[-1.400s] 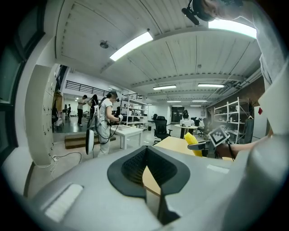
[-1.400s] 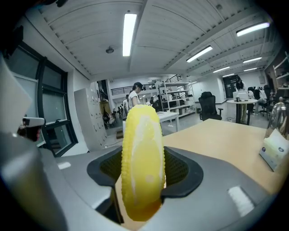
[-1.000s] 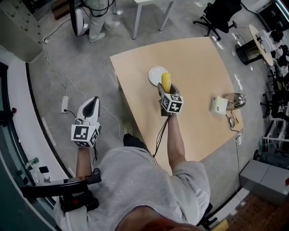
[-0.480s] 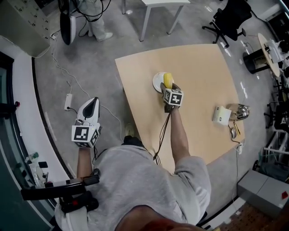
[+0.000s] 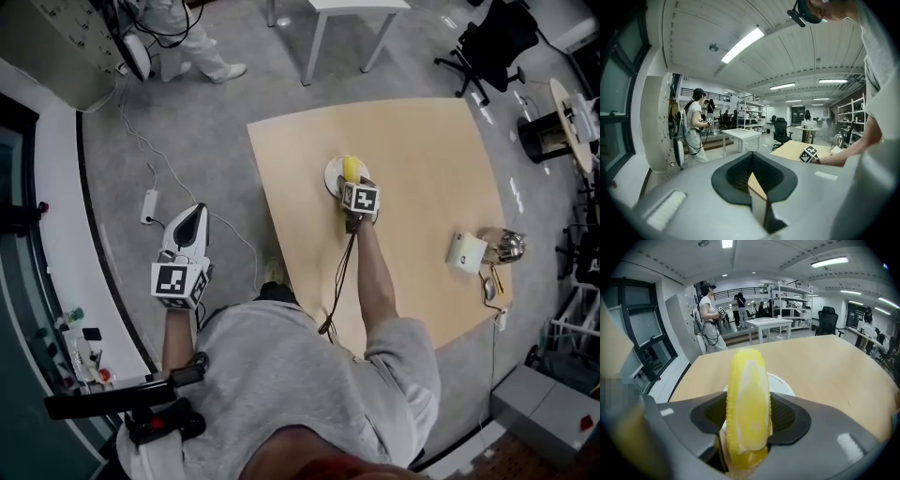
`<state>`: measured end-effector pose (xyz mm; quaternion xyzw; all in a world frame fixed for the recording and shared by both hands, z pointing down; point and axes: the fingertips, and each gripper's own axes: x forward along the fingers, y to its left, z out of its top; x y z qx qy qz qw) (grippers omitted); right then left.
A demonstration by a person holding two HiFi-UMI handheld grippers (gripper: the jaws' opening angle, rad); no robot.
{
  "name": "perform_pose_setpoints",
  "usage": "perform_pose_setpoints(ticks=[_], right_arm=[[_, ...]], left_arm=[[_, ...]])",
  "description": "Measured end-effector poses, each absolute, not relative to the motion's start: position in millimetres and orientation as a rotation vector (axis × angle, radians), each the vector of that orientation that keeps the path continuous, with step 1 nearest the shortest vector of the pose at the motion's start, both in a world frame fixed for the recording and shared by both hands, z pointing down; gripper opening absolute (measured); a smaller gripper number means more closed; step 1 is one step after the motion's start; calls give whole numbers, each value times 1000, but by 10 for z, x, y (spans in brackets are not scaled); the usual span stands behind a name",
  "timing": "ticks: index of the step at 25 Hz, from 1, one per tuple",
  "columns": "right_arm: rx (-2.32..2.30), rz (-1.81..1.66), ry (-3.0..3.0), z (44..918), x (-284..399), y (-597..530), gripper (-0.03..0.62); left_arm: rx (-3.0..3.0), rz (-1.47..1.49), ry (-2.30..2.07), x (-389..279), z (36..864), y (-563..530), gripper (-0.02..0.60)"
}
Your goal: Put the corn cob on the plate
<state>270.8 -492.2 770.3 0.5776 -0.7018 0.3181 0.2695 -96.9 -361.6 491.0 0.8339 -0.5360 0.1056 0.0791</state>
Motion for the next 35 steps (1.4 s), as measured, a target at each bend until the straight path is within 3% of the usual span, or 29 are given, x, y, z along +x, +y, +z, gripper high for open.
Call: perform_pose_setpoints(ticks=[31,35], right_arm=[[1530,824,-1744,7964,2688,-5043,261],[1561,826,-1763,7935,2700,-5081,285]], left_arm=[[2418,356,-1699,-1171,4947,-3467,18],[2409,355,-1704,-1218,4960,-3410,20]])
